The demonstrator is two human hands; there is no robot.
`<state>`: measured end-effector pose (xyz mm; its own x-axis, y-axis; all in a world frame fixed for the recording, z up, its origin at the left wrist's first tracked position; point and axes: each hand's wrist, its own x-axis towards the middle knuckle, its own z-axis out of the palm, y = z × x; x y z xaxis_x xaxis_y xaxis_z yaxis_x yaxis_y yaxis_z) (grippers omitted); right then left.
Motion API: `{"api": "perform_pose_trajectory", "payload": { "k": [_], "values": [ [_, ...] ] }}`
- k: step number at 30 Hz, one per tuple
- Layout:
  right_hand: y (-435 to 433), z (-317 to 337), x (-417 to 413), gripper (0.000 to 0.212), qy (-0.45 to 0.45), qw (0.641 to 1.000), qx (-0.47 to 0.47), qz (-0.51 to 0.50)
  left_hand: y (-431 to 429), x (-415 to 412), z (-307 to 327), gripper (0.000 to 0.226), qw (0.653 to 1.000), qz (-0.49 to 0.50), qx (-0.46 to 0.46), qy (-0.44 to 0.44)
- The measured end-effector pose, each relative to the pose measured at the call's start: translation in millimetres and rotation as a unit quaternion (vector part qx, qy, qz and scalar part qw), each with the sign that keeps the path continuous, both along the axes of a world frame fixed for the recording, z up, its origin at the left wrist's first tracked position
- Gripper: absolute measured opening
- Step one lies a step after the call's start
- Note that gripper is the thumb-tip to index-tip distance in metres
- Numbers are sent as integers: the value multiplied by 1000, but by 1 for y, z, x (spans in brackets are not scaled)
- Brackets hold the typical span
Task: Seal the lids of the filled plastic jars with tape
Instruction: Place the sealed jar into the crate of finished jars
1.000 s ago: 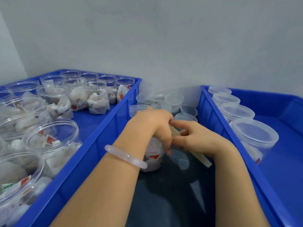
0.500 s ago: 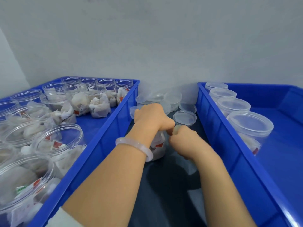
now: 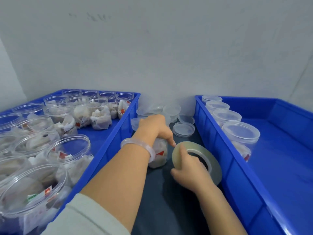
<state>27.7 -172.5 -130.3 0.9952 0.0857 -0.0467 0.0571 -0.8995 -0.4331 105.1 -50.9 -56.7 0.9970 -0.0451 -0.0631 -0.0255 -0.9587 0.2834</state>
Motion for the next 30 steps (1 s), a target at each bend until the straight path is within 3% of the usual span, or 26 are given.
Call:
{"api": "perform_pose_trajectory", "payload": {
  "k": [3, 5, 7, 8, 9, 11, 15, 18, 21, 26, 30],
  "values": [
    [0, -15, 8, 77, 3, 998, -61, 34, 6, -6, 3, 84, 998, -38, -42, 21],
    [-1, -18, 12, 90, 7, 999, -34, 16, 8, -14, 1, 84, 969, -47, -236, -56],
    [0, -14, 18, 92, -54, 997, 55, -9, 9, -23, -10, 60, 866, 1, -431, -252],
    [1, -11, 21, 85, -98, 986, 135, -14, 11, -27, -18, 52, 813, 49, -467, -343],
    [4, -7, 25, 76, -126, 965, 231, -12, 13, -30, -28, 49, 774, 90, -489, -392],
    [12, 0, 29, 59, -131, 896, 425, 6, 18, -32, -52, 50, 739, 142, -548, -366],
    [28, -7, 33, 38, -157, 786, 598, 25, 21, -27, -97, 82, 732, 131, -646, -175],
    [34, -18, 37, 36, -162, 724, 670, 10, 18, -23, -109, 87, 727, 120, -658, -157],
    [34, -25, 38, 29, -195, 720, 666, -19, 18, -19, -108, 92, 716, 130, -667, -159],
    [37, -24, 34, 33, -268, 747, 607, -42, 18, -18, -113, 90, 717, 115, -668, -163],
    [41, -25, 30, 33, -248, 746, 618, -28, 20, -18, -114, 92, 713, 119, -672, -165]
  ]
}}
